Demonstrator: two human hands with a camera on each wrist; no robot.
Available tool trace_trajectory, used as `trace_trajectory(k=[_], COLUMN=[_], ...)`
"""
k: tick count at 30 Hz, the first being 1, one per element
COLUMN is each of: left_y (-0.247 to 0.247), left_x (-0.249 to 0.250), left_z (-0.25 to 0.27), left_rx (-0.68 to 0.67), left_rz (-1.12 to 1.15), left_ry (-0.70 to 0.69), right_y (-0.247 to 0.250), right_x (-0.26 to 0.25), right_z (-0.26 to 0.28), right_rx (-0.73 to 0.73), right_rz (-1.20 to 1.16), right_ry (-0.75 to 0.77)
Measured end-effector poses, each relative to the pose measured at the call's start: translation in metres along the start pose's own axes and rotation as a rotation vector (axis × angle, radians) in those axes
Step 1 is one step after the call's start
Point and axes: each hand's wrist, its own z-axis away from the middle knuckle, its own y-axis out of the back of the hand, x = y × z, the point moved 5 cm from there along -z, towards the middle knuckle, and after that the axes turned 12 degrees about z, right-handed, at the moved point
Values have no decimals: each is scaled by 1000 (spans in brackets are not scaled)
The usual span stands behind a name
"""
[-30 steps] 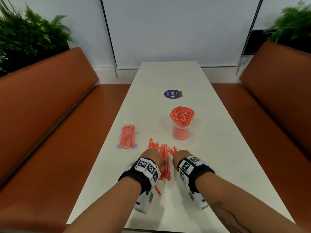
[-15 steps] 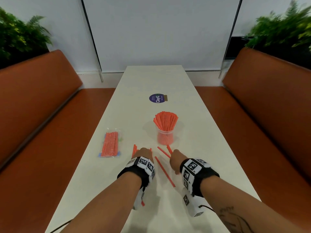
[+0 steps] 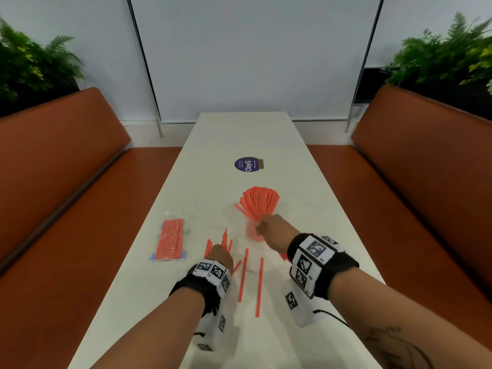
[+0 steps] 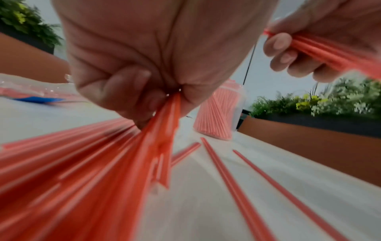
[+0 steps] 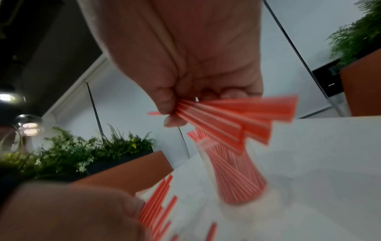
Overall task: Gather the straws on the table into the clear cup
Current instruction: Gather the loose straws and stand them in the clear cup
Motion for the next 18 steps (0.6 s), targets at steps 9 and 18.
trace_trajectory(k=[9, 18], left_y=[32, 46], left_x=[14, 32], left_z=[6, 1], left_rx=[129, 177], left_rz=[363, 633], left_ry=[-154, -380], right_y=[78, 27], right_x=[-7, 15], right_z=[-31, -69], right_rx=[552, 251], right_rz=[-210, 126], right_ry=[111, -65])
